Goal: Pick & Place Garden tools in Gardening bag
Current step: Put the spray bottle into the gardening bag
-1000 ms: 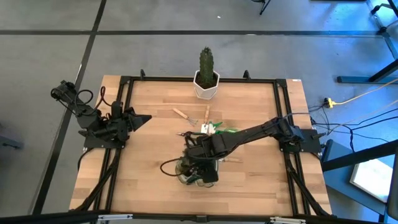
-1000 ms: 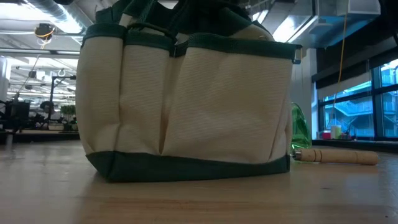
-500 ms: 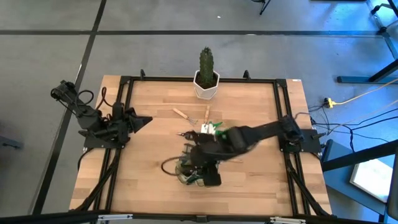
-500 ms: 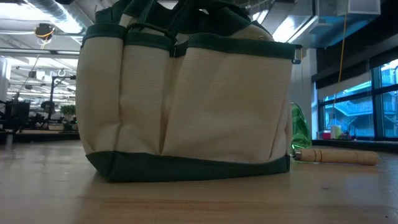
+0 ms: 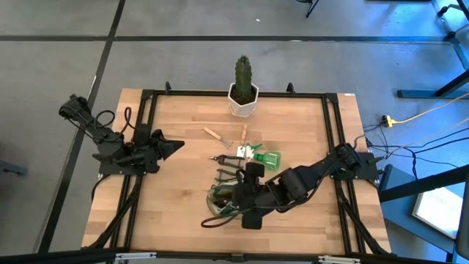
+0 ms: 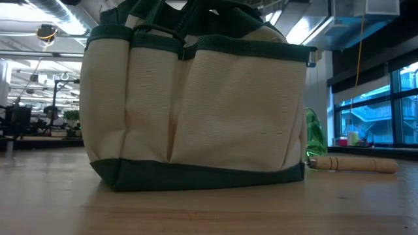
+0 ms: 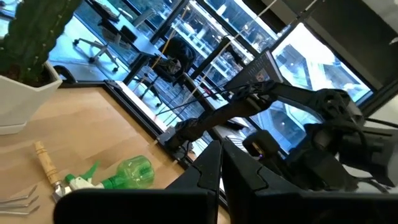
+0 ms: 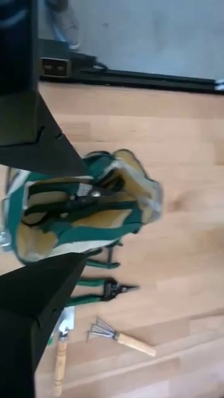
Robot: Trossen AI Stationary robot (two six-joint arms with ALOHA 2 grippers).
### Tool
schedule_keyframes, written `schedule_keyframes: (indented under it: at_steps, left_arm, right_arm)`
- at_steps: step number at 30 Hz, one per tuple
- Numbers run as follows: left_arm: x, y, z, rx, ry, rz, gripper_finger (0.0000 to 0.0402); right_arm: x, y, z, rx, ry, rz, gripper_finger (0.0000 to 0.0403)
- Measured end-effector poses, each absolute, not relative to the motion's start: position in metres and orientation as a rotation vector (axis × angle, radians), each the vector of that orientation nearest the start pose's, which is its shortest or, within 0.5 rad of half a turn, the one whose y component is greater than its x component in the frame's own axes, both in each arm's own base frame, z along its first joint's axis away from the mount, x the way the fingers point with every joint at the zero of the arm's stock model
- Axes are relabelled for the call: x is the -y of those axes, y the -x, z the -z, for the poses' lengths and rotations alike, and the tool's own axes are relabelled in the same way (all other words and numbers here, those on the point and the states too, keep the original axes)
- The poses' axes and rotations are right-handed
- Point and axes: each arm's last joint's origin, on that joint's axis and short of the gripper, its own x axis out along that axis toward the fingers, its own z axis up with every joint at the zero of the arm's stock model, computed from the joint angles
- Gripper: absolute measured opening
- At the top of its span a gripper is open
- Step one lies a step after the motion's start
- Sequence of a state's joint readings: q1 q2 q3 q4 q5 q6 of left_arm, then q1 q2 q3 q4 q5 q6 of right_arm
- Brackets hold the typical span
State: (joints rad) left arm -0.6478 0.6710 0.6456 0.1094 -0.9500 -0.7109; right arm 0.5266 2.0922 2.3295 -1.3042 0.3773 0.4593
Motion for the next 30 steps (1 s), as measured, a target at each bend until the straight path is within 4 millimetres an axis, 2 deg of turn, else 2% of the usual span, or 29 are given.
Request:
schedule_keyframes:
  at_steps: [9, 13, 21, 26, 30]
  left_arm:
    - [0.066, -0.149, -0.327, 0.218, 0.788, -0.338, 0.0008]
    - [0.066, -0.158, -0.326, 0.238, 0.796, -0.359, 0.0008]
    - [0.068, -0.171, -0.320, 0.251, 0.823, -0.382, 0.0008]
    - [0.064, -0.183, -0.315, 0.258, 0.839, -0.417, 0.0008]
    - [0.061, -0.202, -0.308, 0.216, 0.875, -0.302, 0.0008]
  right_arm:
    - [-0.196, -0.358, -0.367, -1.013, 0.149, 0.046, 0.0215]
    - [-0.191, -0.347, -0.347, -1.011, 0.122, 0.002, 0.0215]
    - [-0.162, -0.278, -0.299, -0.724, -0.245, -0.112, 0.0215]
    - [-0.147, -0.249, -0.290, -0.632, -0.333, -0.107, 0.0215]
    - [-0.135, -0.230, -0.286, -0.628, -0.349, -0.112, 0.0215]
